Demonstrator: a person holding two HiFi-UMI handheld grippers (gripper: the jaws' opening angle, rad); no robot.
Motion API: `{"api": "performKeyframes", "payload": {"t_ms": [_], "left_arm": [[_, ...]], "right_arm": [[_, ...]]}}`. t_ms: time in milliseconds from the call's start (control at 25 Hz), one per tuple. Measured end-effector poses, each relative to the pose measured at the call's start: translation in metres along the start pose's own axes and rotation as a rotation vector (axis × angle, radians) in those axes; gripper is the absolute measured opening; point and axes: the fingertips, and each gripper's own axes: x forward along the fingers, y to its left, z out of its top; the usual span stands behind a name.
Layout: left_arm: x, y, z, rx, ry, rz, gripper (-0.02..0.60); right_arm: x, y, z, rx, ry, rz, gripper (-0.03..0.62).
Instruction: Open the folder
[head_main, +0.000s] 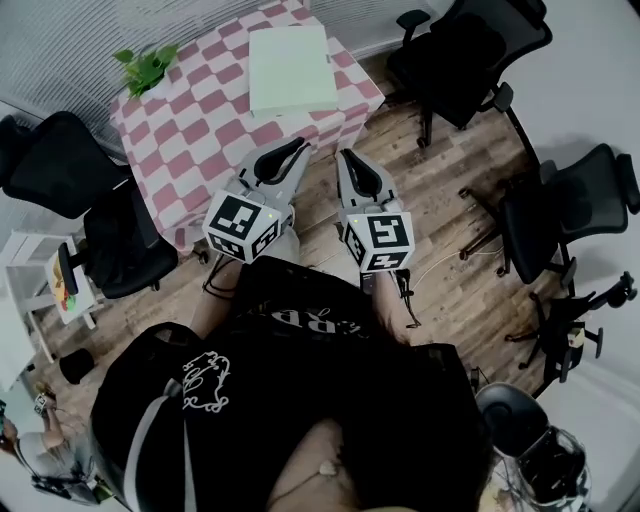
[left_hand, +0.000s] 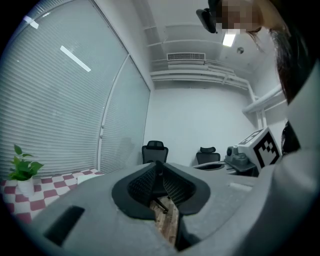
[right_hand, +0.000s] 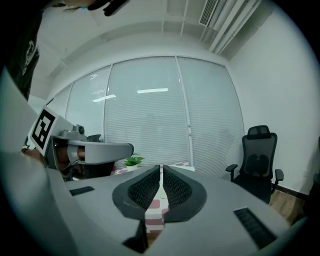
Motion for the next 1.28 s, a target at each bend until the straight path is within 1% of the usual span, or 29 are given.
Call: {"api": "performKeyframes", "payload": {"t_ms": [120,240,320,400,520,760,880,1040,1200,1280], "left_arm": [[0.018,0.021,0.004,0.040,0.015,-0.021,0.037],[0.033,0.052,0.008,0.073,0.030,-0.026,0.037],[0.040,0.072,0.010,0.072,0.030,-0.028,0.037],[0.048,0.090,0.011,0.052,0.028,-0.033,0.037],[0.059,0.116,0.008,0.036,0.048,-0.047,0.037],[0.078,0.163,-0.003,0.077,0.086,-0.084,0.038],[0.084,0.179,-0.009,0.050,0.096,-0.097,0.040],[0.092,0.190,-0.023,0.025,0.137,-0.110,0.052],[0.101,0.191,-0.038,0.024,0.182,-0.145,0.113],[0.107,0.191,-0.046,0.026,0.208,-0.155,0.133]], "right_arm": [[0.027,-0.012,0.007,0.011,0.001,-0.018,0.021],[0.057,-0.016,0.014,0.007,0.010,-0.023,0.021],[0.077,-0.017,0.017,0.004,0.018,-0.025,0.023],[0.095,-0.020,0.019,0.003,0.026,-0.030,0.023],[0.124,-0.025,0.021,0.005,0.040,-0.043,0.022],[0.169,-0.039,0.021,0.019,0.065,-0.102,0.022],[0.180,-0.048,0.015,0.037,0.086,-0.138,0.023],[0.186,-0.063,0.004,0.054,0.121,-0.178,0.023],[0.187,-0.081,-0.003,0.075,0.139,-0.220,0.023],[0.186,-0.091,-0.007,0.085,0.150,-0.234,0.023]]}}
